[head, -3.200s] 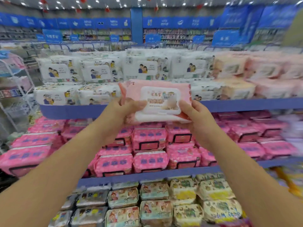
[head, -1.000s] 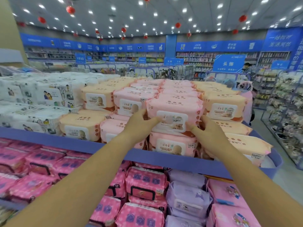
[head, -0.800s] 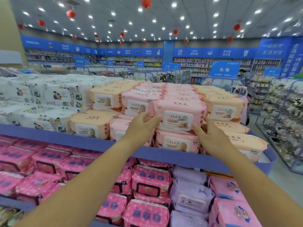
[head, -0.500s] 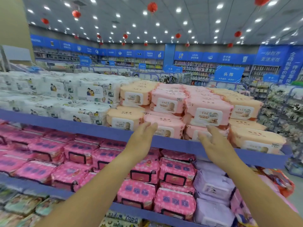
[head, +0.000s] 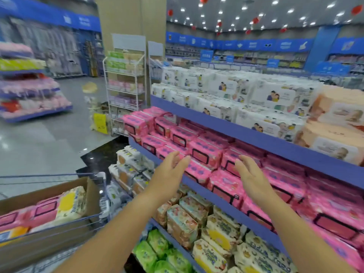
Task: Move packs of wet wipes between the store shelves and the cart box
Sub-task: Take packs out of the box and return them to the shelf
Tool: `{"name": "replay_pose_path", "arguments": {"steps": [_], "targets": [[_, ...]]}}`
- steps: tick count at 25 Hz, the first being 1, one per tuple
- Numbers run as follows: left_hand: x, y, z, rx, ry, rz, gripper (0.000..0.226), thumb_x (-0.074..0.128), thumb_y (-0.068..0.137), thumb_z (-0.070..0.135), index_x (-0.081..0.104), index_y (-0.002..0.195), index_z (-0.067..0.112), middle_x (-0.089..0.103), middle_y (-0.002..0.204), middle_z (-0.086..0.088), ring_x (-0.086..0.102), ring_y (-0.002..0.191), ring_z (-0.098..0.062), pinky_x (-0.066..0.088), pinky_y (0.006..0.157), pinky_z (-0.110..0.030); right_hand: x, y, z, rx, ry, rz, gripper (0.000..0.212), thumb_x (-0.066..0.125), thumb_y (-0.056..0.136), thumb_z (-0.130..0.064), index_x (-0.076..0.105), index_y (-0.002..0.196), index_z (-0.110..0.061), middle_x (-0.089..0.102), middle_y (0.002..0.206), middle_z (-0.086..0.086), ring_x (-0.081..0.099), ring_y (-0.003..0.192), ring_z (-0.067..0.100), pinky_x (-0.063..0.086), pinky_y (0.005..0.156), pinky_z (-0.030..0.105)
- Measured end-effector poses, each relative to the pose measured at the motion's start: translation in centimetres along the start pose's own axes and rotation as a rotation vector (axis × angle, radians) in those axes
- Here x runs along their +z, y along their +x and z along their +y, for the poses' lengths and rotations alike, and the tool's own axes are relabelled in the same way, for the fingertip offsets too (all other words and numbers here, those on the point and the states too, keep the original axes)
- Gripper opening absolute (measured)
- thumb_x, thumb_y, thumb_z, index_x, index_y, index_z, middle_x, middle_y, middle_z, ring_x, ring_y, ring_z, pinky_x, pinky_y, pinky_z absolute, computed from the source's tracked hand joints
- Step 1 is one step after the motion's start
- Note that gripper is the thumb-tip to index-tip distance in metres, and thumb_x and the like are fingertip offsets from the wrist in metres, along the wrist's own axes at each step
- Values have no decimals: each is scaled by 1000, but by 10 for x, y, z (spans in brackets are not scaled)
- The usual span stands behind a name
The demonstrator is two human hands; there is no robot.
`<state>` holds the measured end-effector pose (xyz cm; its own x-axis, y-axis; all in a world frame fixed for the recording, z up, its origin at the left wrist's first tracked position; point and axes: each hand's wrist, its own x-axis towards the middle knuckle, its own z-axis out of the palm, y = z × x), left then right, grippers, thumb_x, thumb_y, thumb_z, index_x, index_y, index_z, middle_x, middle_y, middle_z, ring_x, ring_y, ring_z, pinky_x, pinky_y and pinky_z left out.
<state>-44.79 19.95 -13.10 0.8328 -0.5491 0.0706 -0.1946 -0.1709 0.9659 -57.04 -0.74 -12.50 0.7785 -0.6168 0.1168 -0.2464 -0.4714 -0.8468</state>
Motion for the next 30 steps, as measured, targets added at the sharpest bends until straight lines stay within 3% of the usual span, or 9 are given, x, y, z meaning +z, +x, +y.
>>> {"name": "replay_pose_path", "arguments": {"steps": [4,8,13,17,20,24,28,30], "targets": [[-123,2,-63,-135,-14,238,62,46,103,53,29,157,28,41,150,13,45,124,-8,34,96,-27,148,45,-41,-43,25,-212,60,36,104,-50,28,157,-23,31,162,-4,34,146,19,30,110,37],[-231,18,-119,-232,44,435,63,49,102,53,34,156,24,44,156,3,45,126,-9,33,100,-29,289,88,-80,-71,85,-399,57,36,104,-50,31,155,-24,33,160,-3,36,144,19,31,103,32],[-341,50,-169,-355,126,564,63,46,103,51,33,157,21,44,155,0,44,126,-12,28,97,-27,437,135,-131,-120,128,-557,52,37,107,-42,35,153,-19,36,158,-2,36,143,19,29,105,30],[-411,57,-223,-469,76,601,63,47,103,50,34,156,19,45,147,6,43,129,-11,30,102,-28,534,153,-153,-108,42,-661,52,36,106,-45,40,151,-19,40,156,2,40,140,20,29,98,30],[-463,47,-275,-596,63,532,69,46,102,55,30,158,18,41,152,7,40,140,-15,30,108,-31,601,151,-159,-48,3,-747,52,35,106,-46,39,151,-19,42,153,1,40,139,20,28,96,29],[-544,34,-356,-739,37,507,107,50,70,82,32,157,21,39,160,3,39,145,-20,31,120,-46,694,136,-157,91,-39,-812,52,34,106,-48,40,150,-21,46,143,-1,43,134,23,35,103,38],[-626,27,-440,-887,-20,444,93,54,83,77,31,157,25,42,155,6,45,141,-22,36,117,-45,790,117,-135,347,-42,-792,62,37,99,-61,42,147,-23,46,151,2,45,135,27,40,108,50],[-649,25,-467,-950,-23,437,101,57,75,84,37,153,22,53,149,0,54,133,-23,41,114,-48,817,99,-121,493,-41,-764,65,38,96,-63,43,147,-22,46,152,4,46,135,29,41,106,50]]}}
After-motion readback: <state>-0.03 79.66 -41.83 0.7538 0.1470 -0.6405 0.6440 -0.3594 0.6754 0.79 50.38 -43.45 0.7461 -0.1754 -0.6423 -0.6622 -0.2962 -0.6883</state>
